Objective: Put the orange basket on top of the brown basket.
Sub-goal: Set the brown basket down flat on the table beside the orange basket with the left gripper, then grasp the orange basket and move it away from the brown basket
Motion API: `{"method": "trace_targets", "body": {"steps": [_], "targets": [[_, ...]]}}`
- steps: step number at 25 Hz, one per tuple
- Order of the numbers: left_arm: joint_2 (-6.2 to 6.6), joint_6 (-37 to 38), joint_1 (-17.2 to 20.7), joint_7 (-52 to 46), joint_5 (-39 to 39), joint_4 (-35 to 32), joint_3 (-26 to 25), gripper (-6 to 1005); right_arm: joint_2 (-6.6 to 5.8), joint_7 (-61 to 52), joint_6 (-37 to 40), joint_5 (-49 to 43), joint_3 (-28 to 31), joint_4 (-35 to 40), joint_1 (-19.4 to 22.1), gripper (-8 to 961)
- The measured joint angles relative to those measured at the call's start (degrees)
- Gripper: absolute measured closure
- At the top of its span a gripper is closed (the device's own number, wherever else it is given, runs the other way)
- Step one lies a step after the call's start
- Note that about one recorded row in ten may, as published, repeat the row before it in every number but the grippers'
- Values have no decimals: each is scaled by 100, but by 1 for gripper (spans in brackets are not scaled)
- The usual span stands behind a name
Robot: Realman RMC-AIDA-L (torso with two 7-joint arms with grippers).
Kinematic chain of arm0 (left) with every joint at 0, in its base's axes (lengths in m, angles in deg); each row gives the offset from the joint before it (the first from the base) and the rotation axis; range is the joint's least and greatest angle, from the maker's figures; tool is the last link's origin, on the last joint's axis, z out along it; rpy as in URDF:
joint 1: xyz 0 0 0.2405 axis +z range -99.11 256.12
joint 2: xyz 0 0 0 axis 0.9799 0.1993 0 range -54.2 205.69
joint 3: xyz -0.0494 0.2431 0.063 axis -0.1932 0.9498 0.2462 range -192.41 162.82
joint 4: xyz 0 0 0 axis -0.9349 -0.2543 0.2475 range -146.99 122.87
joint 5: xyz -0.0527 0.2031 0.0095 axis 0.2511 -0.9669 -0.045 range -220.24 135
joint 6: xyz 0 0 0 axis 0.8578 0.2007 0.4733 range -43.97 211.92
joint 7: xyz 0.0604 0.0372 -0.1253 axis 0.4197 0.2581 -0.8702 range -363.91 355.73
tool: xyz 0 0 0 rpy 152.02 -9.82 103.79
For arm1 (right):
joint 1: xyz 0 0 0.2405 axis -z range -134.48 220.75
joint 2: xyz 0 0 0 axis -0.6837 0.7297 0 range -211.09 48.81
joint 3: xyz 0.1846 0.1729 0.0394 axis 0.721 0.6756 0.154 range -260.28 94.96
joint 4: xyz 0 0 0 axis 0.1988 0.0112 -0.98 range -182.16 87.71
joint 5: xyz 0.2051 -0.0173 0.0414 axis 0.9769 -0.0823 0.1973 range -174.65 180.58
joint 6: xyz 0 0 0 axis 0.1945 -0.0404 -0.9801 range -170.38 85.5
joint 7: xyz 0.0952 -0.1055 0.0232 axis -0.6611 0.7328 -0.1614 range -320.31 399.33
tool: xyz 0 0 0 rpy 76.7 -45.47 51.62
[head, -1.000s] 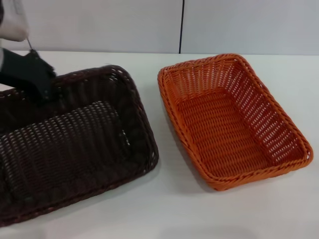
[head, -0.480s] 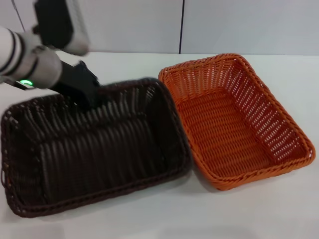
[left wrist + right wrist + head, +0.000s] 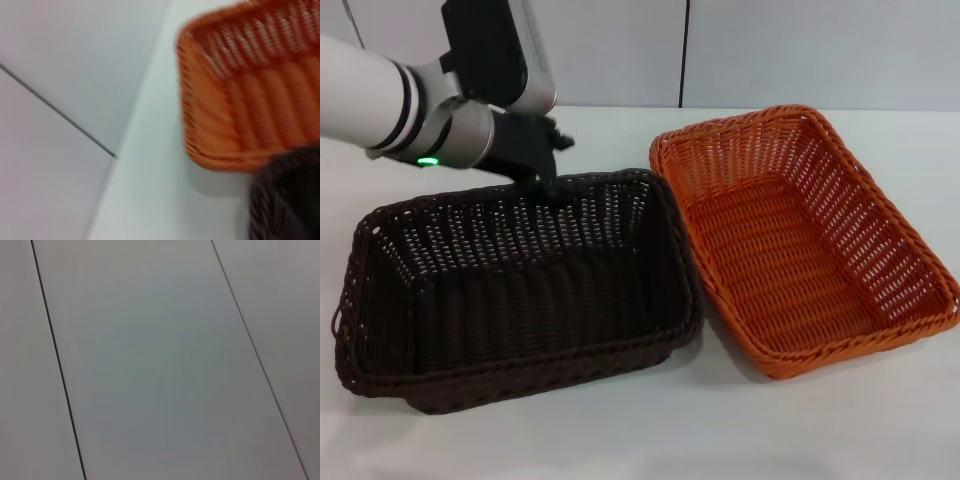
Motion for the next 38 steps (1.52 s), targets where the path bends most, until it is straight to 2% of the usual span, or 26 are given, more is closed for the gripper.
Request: {"method": "trace_targets", "body": {"steps": [5, 7, 10, 11, 12, 13, 14, 16, 18, 19, 20, 21, 23, 24, 25, 26, 27, 28, 29, 31, 32, 33, 34, 36, 37, 38], "targets": [[-6, 1125, 445, -80, 336, 758, 288, 395, -2, 0, -9, 0, -30, 25, 14, 387], [-1, 2216, 832, -87, 676, 1152, 614, 297, -2, 0, -10, 0, -32, 41, 24, 387], [27, 4219, 1378, -63, 1029, 1526, 1323, 244, -2, 0, -14, -3, -34, 43, 29, 387], [30, 4968, 1538, -62, 1051, 1590, 1607, 226, -2, 0, -15, -4, -34, 44, 31, 386], [28, 6082, 1750, -61, 1045, 1605, 2041, 208, -2, 0, -19, -5, -33, 44, 33, 386], [28, 6082, 1750, -61, 1045, 1605, 2041, 208, -2, 0, -19, -5, -33, 44, 33, 386], [24, 6853, 1875, -64, 1037, 1553, 2370, 208, 1, 0, -38, -7, -33, 42, 32, 386], [29, 7886, 2007, -155, 1036, 1395, 2769, 208, 4, 0, -62, -8, -35, 42, 20, 386], [37, 9286, 2120, -619, 1035, 1076, 3164, 208, 6, 0, -99, -10, -68, 42, -11, 386], [42, 9811, 2157, -933, 1004, 909, 3284, 208, 6, 0, -121, -10, -137, 31, -52, 386], [53, 10766, 2282, -2093, 784, 500, 3377, 208, 3, 0, -121, -10, -166, 20, -76, 386], [53, 10766, 2282, -2093, 784, 500, 3377, 208, 3, 0, -121, -10, -166, 20, -76, 386], [68, 11166, 2404, -3376, 441, 117, 3251, 208, -1, -2, -112, -15, -203, 16, -131, 385], [68, 11166, 2404, -3376, 441, 117, 3251, 208, -1, -23, -87, -30, -241, -4, -153, 385], [79, 11708, 2472, -5170, -132, -731, 2881, 208, -3, -94, -60, -68, -279, -36, -165, 385], [78, 11880, 2469, -5563, -271, -988, 2780, 208, -6, -189, -33, -123, -313, -73, -172, 385], [57, 12469, 2439, -6667, -611, -1965, 2429, 208, -43, -616, 94, -491, -342, -143, -177, 385], [57, 12469, 2439, -6667, -611, -1965, 2429, 208, -43, -616, 94, -491, -342, -143, -177, 385], [47, 12795, 2430, -7183, -709, -2495, 2273, 208, -76, -860, 210, -772, -332, -166, -182, 385], [44, 12967, 2503, -7506, -708, -2891, 2212, 208, -148, -1137, 458, -1303, -301, -272, -207, 385], [40, 12998, 2591, -7541, -701, -3044, 2210, 208, -252, -1193, 573, -1743, -282, -588, -226, 385], [39, 13006, 2682, -7546, -689, -3142, 2210, 208, -252, -1193, 573, -1743, -282, -588, -226, 385], [37, 13007, 2742, -7545, -681, -3194, 2210, 208, -317, -1202, 559, -1895, -278, -772, -234, 385], [34, 13008, 2848, -7547, -682, -3276, 2212, 208, -519, -1256, 235, -2295, -272, -1295, -232, 384], [34, 13008, 2848, -7547, -682, -3276, 2212, 208, -851, -1325, -526, -2752, -238, -2064, -229, 384], [30, 13008, 2945, -7559, -683, -3376, 2214, 208, -851, -1325, -526, -2752, -238, -2064, -229, 384]]}}
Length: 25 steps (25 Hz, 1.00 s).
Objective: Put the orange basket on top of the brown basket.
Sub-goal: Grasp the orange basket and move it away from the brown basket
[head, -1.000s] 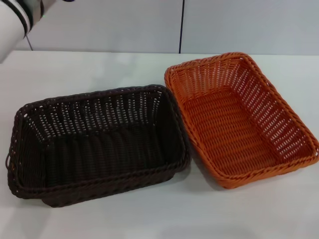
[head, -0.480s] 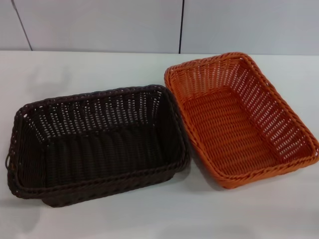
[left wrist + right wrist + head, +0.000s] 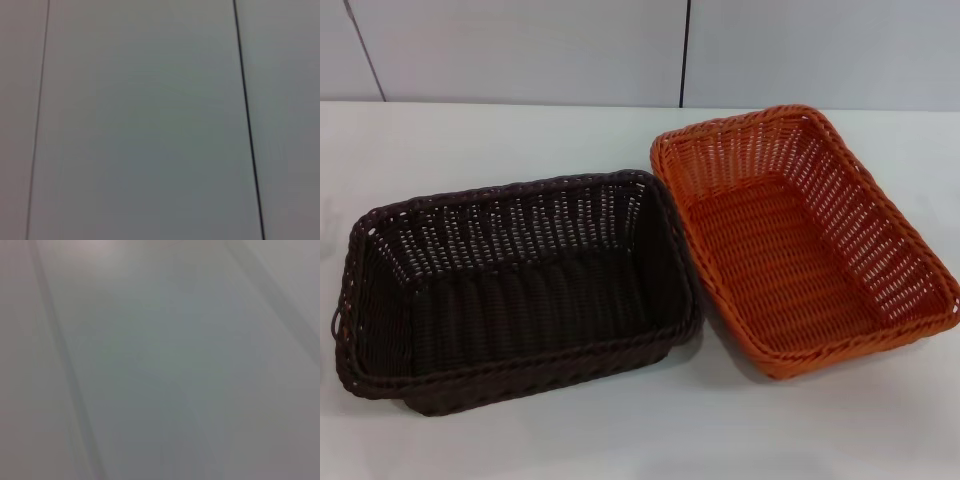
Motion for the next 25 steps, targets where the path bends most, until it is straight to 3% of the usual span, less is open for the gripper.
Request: {"method": "trace_targets", "body": {"steps": [1, 2, 3, 4, 5, 6, 7, 9, 10, 11, 12, 13, 14, 15, 17, 18, 19, 20, 21, 23, 24, 25], "targets": [[0, 0, 0, 0, 0, 0, 0, 208, -144, -45, -431, -205, 26, -338, -1, 384], [-6, -4, 109, -81, 5, -248, 2, 208, -494, -429, -1735, -826, 212, -1228, -28, 384], [-6, -4, 109, -81, 5, -248, 2, 208, -494, -429, -1735, -826, 212, -1228, -28, 351], [-7, -5, 120, -100, 9, -286, 2, 208, -759, -1089, -2946, -1686, 475, -2004, -89, 317], [-11, -6, 125, -111, 11, -321, 3, 208, -759, -1089, -2946, -1686, 475, -2004, -89, 284], [-20, -11, 111, -113, 28, -412, 4, 208, -884, -1483, -3517, -2113, 587, -2406, -133, 250], [-24, -27, 84, -107, 62, -479, 6, 208, -1186, -1900, -4497, -2630, 574, -3161, -230, 217], [-26, -32, 76, -105, 67, -498, 6, 208, -1487, -1971, -5249, -2743, 403, -3840, -320, 185], [-28, -44, 57, -101, 81, -533, 7, 208, -1487, -1971, -5249, -2743, 403, -3840, -320, 169], [-31, -53, 41, -96, 91, -566, 7, 208, -1745, -1889, -6129, -2727, 286, -4508, -391, 152], [-34, -57, 4, -89, 93, -623, 9, 208, -1745, -1889, -6129, -2727, 286, -4508, -391, 136], [-34, -58, -10, -87, 93, -648, 9, 208, -1792, -1813, -6609, -2712, 284, -4780, -415, 120], [-34, -58, -10, -87, 93, -648, 9, 208, -1815, -1539, -7883, -2653, 348, -5467, -502, 120], [-34, -62, -46, -80, 111, -719, 10, 208, -1815, -1539, -7883, -2653, 348, -5467, -502, 120], [-39, -64, -80, -72, 152, -780, 10, 208, -1686, -975, -9458, -2461, 559, -6021, -644, 121], [-39, -64, -80, -72, 152, -780, 10, 208, -1527, -483, -10244, -2248, 767, -6238, -714, 121], [-42, -64, -90, -69, 158, -795, 11, 208, -1008, 752, -11539, -1589, 1416, -6573, -785, 121], [-45, -72, -103, -64, 178, -817, 11, 208, -1008, 752, -11539, -1589, 1416, -6573, -785, 122], [-44, -78, -115, -62, 202, -850, 11, 208, -686, 1431, -12013, -1274, 1825, -6652, -776, 122], [-45, -83, -144, -60, 247, -910, 10, 208, 137, 3002, -13069, -715, 2919, -6814, -754, 122], [-45, -85, -192, -58, 283, -987, 11, 208, 777, 4254, -14192, -434, 3971, -7007, -825, 122], [-45, -85, -192, -58, 283, -987, 11, 208, 777, 4254, -14192, -434, 3971, -7007, -825, 123]]}}
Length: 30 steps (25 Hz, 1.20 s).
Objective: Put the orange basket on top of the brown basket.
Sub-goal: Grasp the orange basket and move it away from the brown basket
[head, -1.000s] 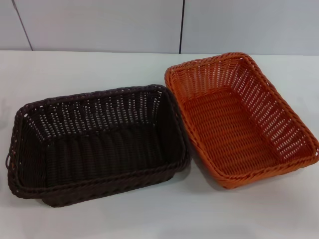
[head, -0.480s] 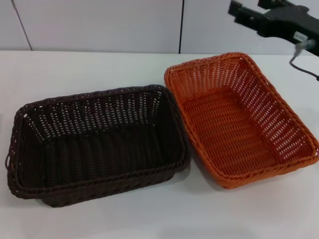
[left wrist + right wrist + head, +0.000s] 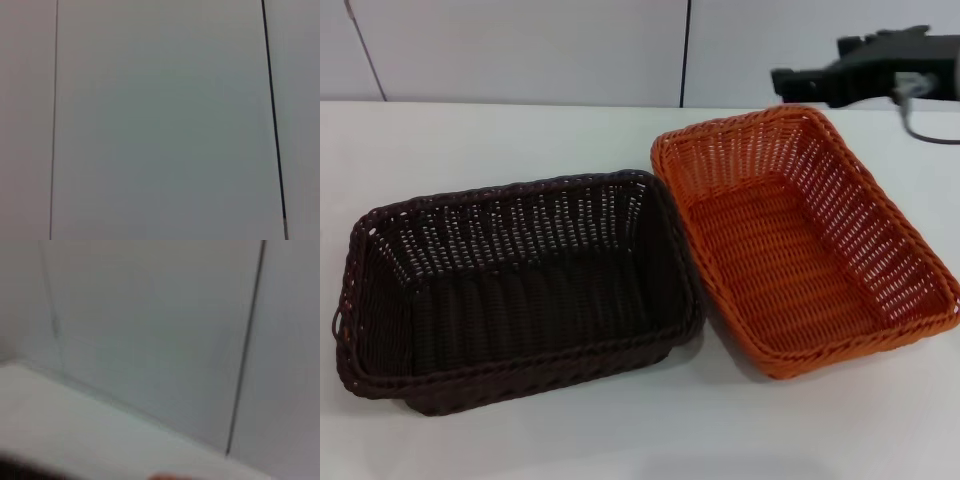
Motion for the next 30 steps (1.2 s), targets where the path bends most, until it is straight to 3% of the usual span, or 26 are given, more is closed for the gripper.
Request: {"method": "trace_targets", "body": {"steps": [1, 2, 4, 6, 9, 14, 20, 30], "targets": [[-1, -3, -16, -2, 3, -35, 6, 208, 159, 491, -577, 137, 400, -73, -97, 123], [-1, -6, -26, -14, 5, -66, 8, 208, 175, 751, -924, 244, 585, -115, -168, 123], [3, -13, -52, -64, 11, -176, 0, 208, 54, 1060, -1780, 452, 777, -217, -293, 125], [2, -20, -67, -67, 17, -207, -5, 208, 39, 1104, -2016, 457, 798, -241, -292, 128], [-1, -64, -81, -120, 33, -255, -8, 208, 47, 1316, -2998, 455, 709, -307, -264, 132], [5, -123, -91, -137, 76, -276, -10, 208, 33, 1411, -3585, 306, 378, -375, -105, 138], [10, -243, -108, -137, 120, -296, -10, 208, -15, 1416, -3652, -204, -101, -282, -36, 145], [13, -329, -147, -137, 143, -320, -9, 208, 62, 1662, -3375, -533, -596, 572, -347, 157]]}}
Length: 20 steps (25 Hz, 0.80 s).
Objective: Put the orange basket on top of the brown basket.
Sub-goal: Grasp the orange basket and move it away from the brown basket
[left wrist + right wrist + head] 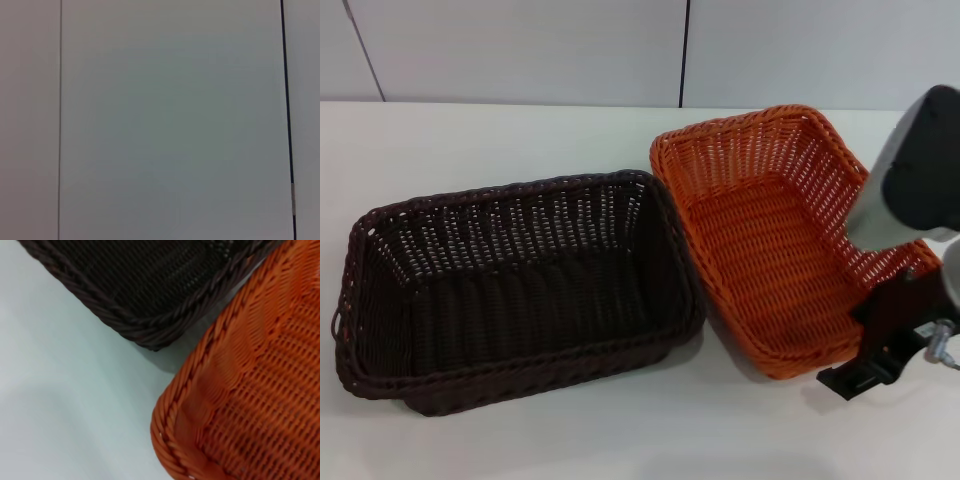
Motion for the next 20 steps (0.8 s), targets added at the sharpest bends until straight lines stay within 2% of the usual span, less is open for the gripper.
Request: {"method": "trace_targets", "body": {"steps": [4, 8, 13, 20], "targets": [[1, -38, 2, 0, 7, -3, 0, 208, -6, 89, 356, -12, -119, 674, -217, 162], [4, -42, 8, 0, 18, -9, 0, 208, -5, 91, 577, -102, -187, 968, -303, 167], [16, -42, 18, 0, 23, -11, -6, 208, 14, 55, 795, -443, -252, 988, -348, 173], [21, -42, -38, 0, 22, -71, -73, 208, 20, -72, 958, -460, -247, 1052, -376, 322]]}}
